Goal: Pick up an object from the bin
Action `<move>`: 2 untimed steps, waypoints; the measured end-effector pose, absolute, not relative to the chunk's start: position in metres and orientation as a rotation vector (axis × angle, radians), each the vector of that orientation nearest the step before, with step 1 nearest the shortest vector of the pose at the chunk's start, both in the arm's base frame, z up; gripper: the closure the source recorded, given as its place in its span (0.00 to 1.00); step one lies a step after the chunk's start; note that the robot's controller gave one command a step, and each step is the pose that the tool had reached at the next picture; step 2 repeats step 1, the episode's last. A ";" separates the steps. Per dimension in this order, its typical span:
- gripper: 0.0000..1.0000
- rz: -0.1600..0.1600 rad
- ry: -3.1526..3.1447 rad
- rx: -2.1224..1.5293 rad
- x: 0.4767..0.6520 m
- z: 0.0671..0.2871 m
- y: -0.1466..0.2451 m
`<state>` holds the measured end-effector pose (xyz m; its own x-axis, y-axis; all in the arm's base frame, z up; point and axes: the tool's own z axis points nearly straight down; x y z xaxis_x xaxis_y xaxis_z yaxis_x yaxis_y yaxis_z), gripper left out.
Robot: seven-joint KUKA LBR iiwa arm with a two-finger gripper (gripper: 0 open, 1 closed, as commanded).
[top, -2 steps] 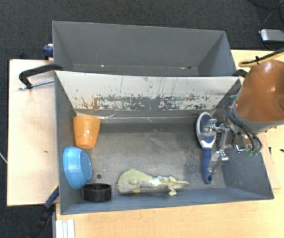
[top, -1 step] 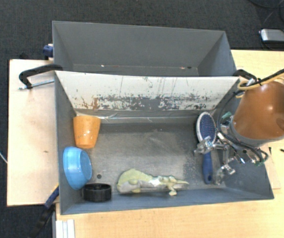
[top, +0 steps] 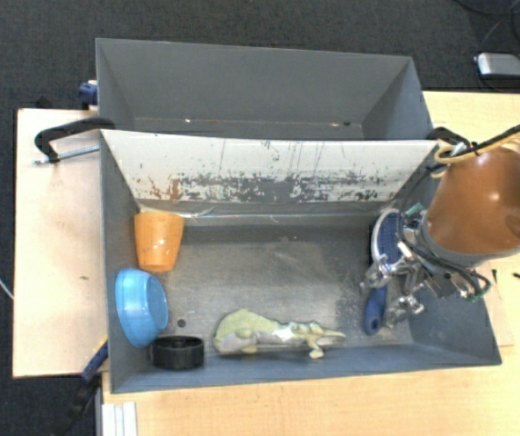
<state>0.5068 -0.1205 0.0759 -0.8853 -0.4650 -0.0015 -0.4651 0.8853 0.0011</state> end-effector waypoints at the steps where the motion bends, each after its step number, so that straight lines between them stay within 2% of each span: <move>1: 1.00 -0.007 2.896 -1.196 0.502 0.214 -0.127; 2: 1.00 -0.007 2.896 -1.196 0.502 0.214 -0.127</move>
Offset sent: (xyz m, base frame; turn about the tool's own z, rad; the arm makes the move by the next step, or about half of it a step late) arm -0.0069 -0.0063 0.1348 -0.3017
